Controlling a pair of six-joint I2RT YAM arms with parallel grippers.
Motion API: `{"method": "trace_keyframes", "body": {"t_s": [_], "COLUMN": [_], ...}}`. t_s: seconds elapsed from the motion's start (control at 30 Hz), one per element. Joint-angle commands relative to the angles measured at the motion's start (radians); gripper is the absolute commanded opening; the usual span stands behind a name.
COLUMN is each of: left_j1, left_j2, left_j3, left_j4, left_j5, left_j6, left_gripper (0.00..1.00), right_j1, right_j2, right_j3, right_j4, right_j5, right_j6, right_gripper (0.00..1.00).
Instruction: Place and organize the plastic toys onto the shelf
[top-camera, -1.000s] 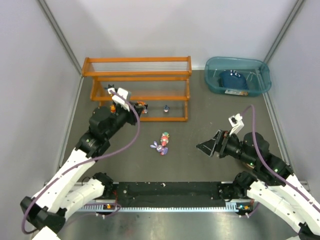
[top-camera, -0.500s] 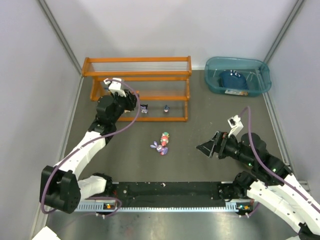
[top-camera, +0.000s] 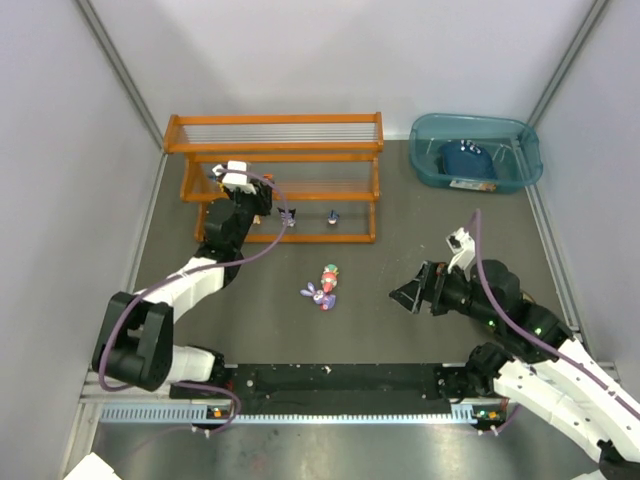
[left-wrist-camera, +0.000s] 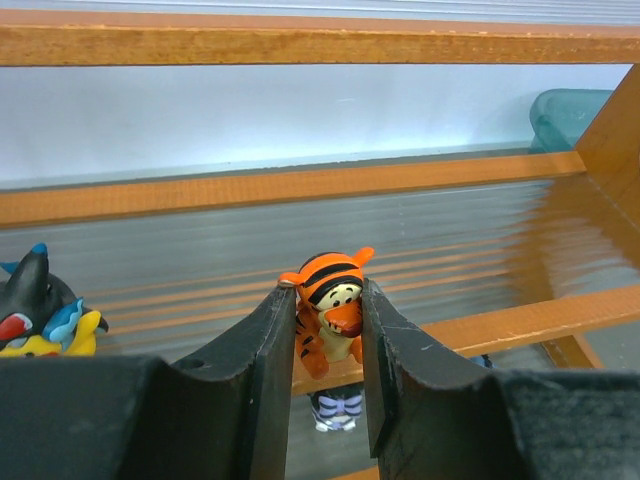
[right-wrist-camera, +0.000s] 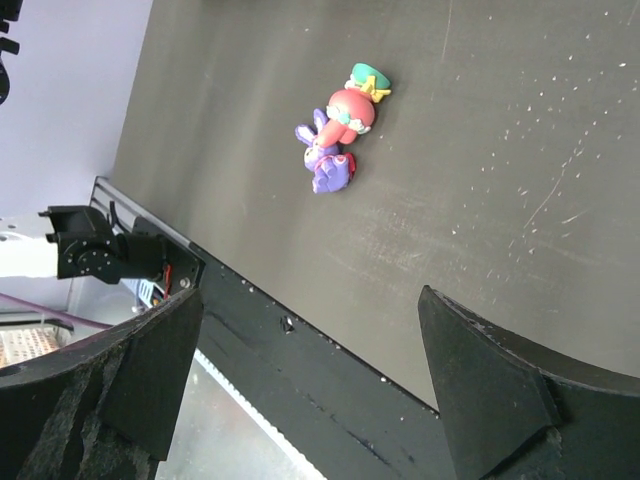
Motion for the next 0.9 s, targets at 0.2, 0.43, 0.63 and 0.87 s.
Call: {"method": "trace_keyframes", "body": {"t_s": [0.2, 0.43, 0.63, 0.87], "left_j1": [0.045, 0.07, 0.085, 0.086], "left_j2": [0.132, 0.194, 0.217, 0.254], "left_j3": [-0.02, -0.031, -0.037, -0.045], "left_j4": [0.337, 0.421, 0.461, 0.504], "left_j5": [0.155, 0.155, 0.157, 0.117], "left_j6": [0.095, 0.114, 0.108, 0.091], "left_gripper": [0.0, 0.0, 0.0, 0.0], "right_j1": [-0.021, -0.035, -0.047, -0.055], "right_j2": [0.047, 0.089, 0.104, 0.115], "right_j3": [0.025, 0.03, 0.017, 0.013], "right_j4": [0.036, 0.054, 0.068, 0.076], "right_j5": [-0.01, -0.033, -0.051, -0.072], "right_j6": [-0.06, -0.085, -0.094, -0.105], "right_gripper": [0.9, 0.9, 0.9, 0.9]}}
